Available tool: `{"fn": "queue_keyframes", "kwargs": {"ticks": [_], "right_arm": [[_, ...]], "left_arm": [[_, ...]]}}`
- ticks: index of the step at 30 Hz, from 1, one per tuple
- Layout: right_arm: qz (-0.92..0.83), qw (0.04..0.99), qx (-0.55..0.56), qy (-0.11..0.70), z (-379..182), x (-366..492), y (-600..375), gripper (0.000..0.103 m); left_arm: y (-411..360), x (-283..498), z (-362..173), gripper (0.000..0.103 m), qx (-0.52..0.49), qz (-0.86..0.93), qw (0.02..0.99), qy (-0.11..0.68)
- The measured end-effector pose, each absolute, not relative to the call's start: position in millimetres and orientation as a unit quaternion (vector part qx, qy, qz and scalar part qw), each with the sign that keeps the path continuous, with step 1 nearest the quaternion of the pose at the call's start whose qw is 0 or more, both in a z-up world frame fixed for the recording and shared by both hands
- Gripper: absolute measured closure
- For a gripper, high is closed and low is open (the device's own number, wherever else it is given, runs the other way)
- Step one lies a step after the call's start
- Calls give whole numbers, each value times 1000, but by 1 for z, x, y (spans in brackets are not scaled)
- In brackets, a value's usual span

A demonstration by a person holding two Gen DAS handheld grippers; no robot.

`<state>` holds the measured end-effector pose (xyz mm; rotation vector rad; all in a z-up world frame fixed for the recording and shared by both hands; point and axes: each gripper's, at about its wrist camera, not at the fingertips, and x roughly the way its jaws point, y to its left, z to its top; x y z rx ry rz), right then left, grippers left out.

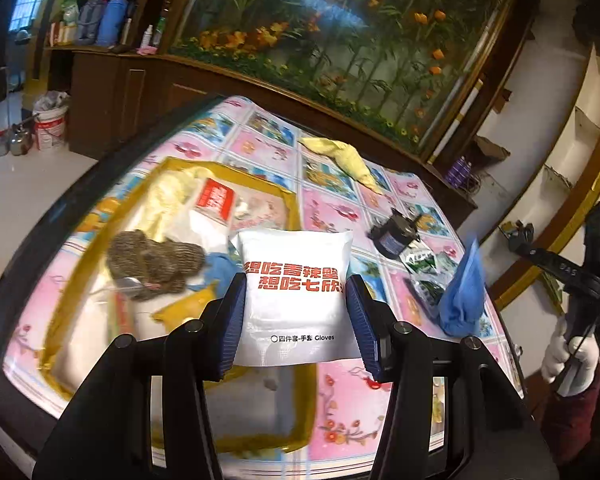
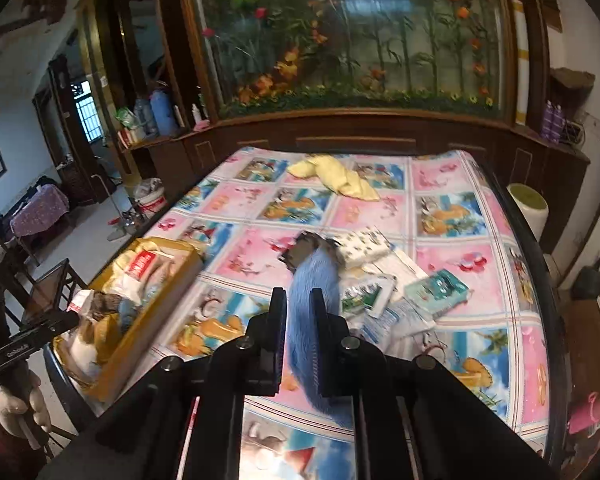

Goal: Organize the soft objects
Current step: 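Carry the white gloves packet into the box with the left tool and open it, then grasp the green medicine packet with the right tool and drop it into the box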

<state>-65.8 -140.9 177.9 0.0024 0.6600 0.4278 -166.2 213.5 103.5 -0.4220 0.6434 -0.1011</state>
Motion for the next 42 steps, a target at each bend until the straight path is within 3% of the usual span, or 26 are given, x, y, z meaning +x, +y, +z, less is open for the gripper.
{"fn": "queue_keyframes", "kwargs": {"ticks": [8,16,18,20,22,28,35,39,42], "right_arm": [[324,908,-18,266,241,-101,-58,94],[322,889,-42,322,197,-88,-26,91],[301,890,-33,341,183,-80,-44,79],[268,894,-28,359,167,-75,-69,54],[235,895,-29,378,152,-70,-96,45],[160,892,-4,422,117,-56,-164,45],[152,853,82,493,69,-3,-178,44],[120,841,148,506,56,18,-185,44],[105,845,130,508,50,26,-176,44]], "left_arm": [[272,-180,90,53,-220,34,922,318],[279,-166,49,45,-165,103,891,409],[281,-172,51,44,-171,100,894,401],[282,-178,57,41,-175,100,901,384],[283,-182,65,41,-179,101,907,368],[273,-185,83,36,-183,106,920,330],[245,-165,72,35,-75,147,908,386],[257,-169,70,35,-135,122,907,380],[264,-179,81,35,-169,116,916,345]]}}
